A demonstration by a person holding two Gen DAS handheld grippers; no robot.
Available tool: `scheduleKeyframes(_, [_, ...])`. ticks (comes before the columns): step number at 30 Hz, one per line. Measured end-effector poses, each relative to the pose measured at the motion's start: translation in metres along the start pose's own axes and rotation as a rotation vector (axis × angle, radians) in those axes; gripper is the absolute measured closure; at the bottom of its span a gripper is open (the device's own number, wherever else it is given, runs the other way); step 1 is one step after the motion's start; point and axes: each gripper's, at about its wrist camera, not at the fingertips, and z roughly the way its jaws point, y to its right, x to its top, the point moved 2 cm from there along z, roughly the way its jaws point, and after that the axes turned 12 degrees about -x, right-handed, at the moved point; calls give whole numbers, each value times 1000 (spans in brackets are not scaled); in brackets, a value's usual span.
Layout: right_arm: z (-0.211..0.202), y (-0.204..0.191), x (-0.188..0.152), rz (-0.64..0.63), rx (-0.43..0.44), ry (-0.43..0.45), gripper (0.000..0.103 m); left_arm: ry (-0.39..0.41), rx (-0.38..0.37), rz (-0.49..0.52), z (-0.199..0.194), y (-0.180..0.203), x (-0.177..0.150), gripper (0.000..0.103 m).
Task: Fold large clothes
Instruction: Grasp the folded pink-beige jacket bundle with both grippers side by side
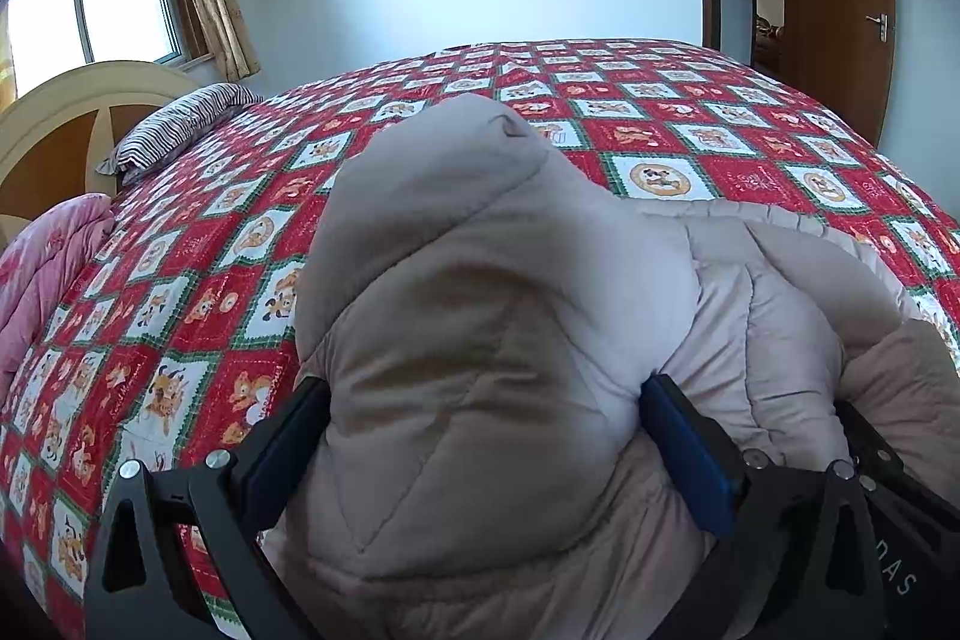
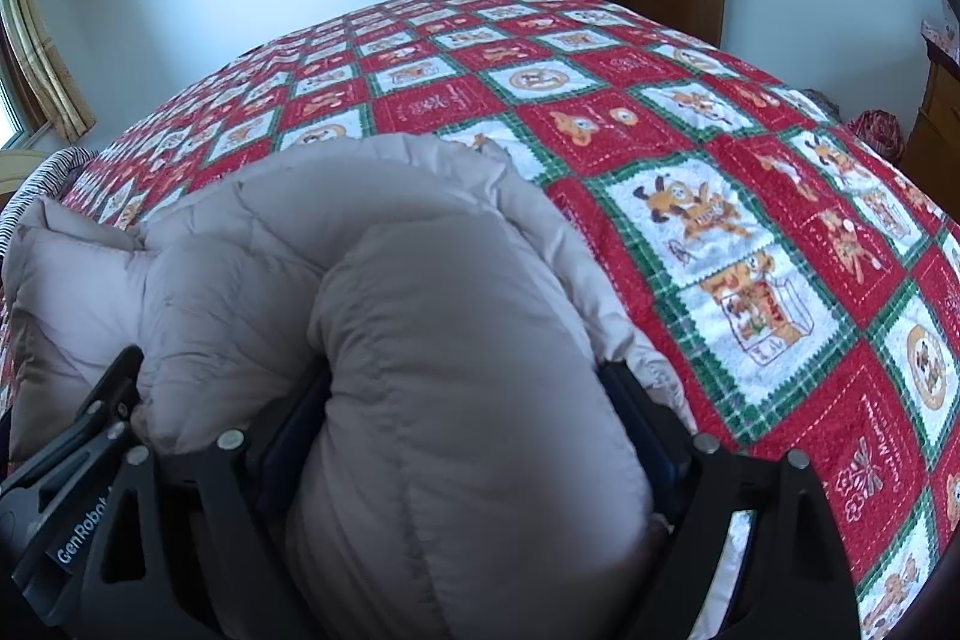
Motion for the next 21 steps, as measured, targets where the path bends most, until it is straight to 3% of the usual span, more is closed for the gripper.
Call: scheduleKeyframes(21, [5, -2, 1, -15, -18, -14, 11, -27, 12, -2, 7, -1, 0, 1])
